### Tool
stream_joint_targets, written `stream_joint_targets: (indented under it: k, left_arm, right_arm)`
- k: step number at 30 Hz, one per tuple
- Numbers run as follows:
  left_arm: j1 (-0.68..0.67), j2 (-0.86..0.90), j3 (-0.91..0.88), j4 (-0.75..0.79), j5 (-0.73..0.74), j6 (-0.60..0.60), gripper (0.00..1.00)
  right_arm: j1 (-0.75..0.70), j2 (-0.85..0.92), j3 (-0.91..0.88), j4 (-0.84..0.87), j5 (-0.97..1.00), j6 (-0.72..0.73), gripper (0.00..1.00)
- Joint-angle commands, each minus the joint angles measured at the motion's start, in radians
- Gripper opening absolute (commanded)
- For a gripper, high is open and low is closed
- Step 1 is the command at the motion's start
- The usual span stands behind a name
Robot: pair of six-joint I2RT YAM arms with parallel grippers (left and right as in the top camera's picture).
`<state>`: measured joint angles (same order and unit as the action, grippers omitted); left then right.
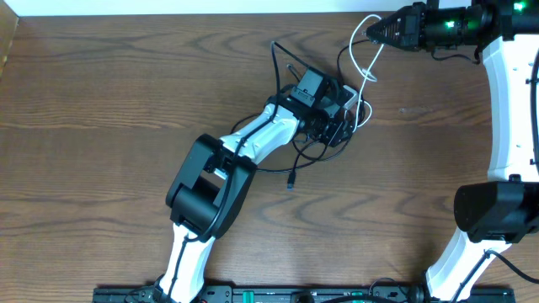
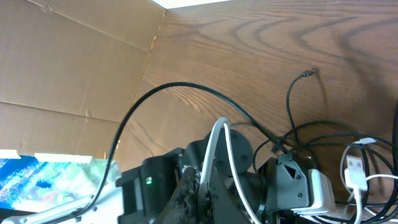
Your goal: Untangle cables
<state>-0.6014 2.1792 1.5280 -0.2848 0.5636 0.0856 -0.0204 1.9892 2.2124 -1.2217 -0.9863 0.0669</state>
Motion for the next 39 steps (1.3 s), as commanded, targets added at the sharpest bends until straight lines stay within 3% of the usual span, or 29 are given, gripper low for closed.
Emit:
stream_joint_targets:
  k: [1,10,15,26,33,39]
  left_arm:
    - [-0.005,0.023,-0.003,-0.002,0.012,0.019,0.41]
    - [-0.007,0.058,-0.034,-0.002,0.012,0.018,0.28]
    - [-0.007,0.067,-0.034,-0.002,-0.013,0.018,0.08]
    - [0.005,0.043,-0.034,-0.061,-0.159,0.006,0.07]
    - [0.053,-0.109,-0.034,-0.114,-0.210,-0.004,0.07]
    - [0.093,-0.258,-0.034,-0.161,-0.210,-0.055,0.07]
  right_arm:
    - [-0.002,-0.016,0.017,-0.002,-0.006,-0.020,0.01]
    - [-0.030,-0.016,0.017,0.022,-0.068,-0.019,0.01]
    - [-0.058,-0.016,0.017,0.052,-0.139,-0.016,0.01]
    - [-0.196,-0.016,0.018,0.132,-0.131,0.074,0.01]
    - [-0.365,-0.016,0.018,0.155,0.170,0.197,0.01]
    - [-0.427,-0.016,0.018,0.104,0.304,0.202,0.01]
